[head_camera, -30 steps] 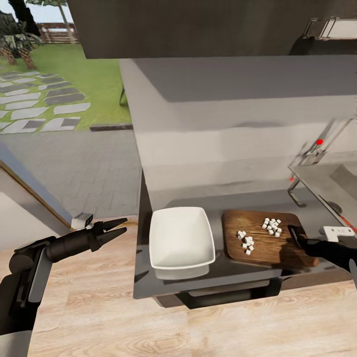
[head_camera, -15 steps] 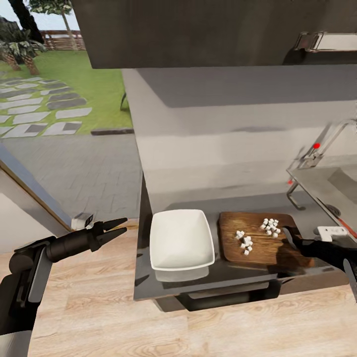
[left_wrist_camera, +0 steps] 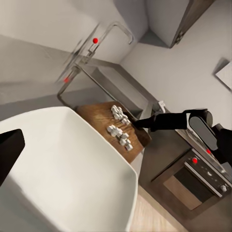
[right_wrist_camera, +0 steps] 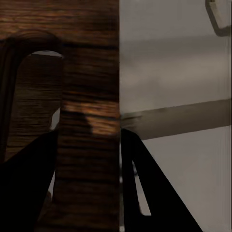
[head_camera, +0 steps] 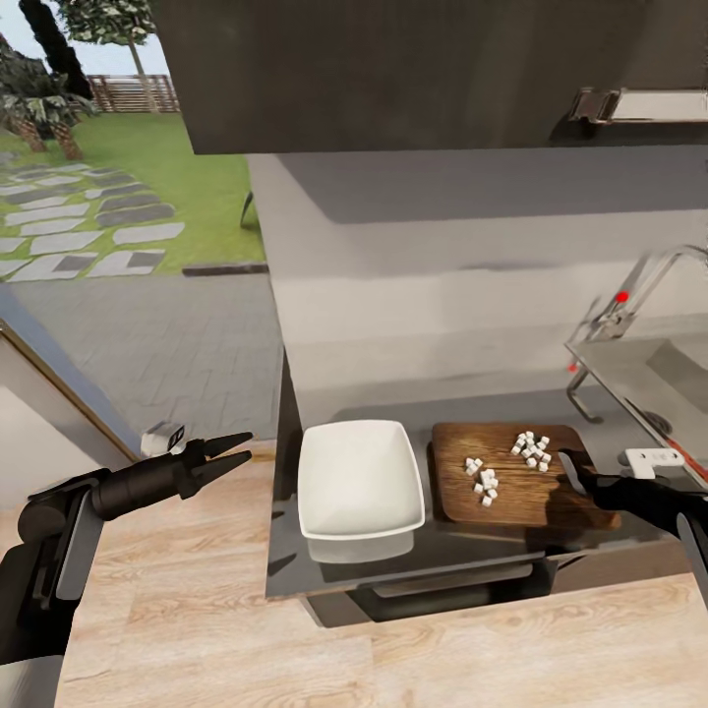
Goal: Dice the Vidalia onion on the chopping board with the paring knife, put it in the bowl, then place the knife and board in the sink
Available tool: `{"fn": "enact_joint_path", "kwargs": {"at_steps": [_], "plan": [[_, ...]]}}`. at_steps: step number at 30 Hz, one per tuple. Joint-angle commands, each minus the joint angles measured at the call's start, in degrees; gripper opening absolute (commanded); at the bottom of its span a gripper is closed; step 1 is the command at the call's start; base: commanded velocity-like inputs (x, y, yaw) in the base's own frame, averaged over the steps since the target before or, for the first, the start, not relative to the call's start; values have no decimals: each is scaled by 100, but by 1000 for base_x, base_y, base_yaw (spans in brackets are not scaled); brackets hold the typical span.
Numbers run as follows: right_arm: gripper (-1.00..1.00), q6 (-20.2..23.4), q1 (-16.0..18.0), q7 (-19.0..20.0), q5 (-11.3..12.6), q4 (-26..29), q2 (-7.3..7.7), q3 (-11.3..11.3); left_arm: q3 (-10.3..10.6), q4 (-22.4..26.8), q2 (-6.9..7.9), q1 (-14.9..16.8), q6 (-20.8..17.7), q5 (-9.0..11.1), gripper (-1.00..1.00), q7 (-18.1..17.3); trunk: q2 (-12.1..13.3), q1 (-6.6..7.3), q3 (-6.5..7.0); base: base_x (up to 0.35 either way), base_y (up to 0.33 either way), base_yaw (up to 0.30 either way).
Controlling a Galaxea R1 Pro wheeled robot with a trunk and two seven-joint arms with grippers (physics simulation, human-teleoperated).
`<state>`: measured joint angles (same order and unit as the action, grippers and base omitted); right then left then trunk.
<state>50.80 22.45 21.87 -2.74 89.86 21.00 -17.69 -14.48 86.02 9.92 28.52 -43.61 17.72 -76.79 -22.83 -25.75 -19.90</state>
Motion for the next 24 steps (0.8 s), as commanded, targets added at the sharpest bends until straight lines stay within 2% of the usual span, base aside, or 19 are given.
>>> {"fn": "enact_joint_path", "kwargs": {"at_steps": [1, 24], "plan": [[-100, 30, 5, 38, -25, 5, 0, -8, 0, 1, 1, 4, -60, 12, 100, -12, -10, -3, 0, 0, 0, 0], [-100, 36, 5, 40, -24, 5, 0, -17, 5, 3, -2, 4, -66, 19, 100, -8, -10, -3, 218, 0, 0, 0]]}}
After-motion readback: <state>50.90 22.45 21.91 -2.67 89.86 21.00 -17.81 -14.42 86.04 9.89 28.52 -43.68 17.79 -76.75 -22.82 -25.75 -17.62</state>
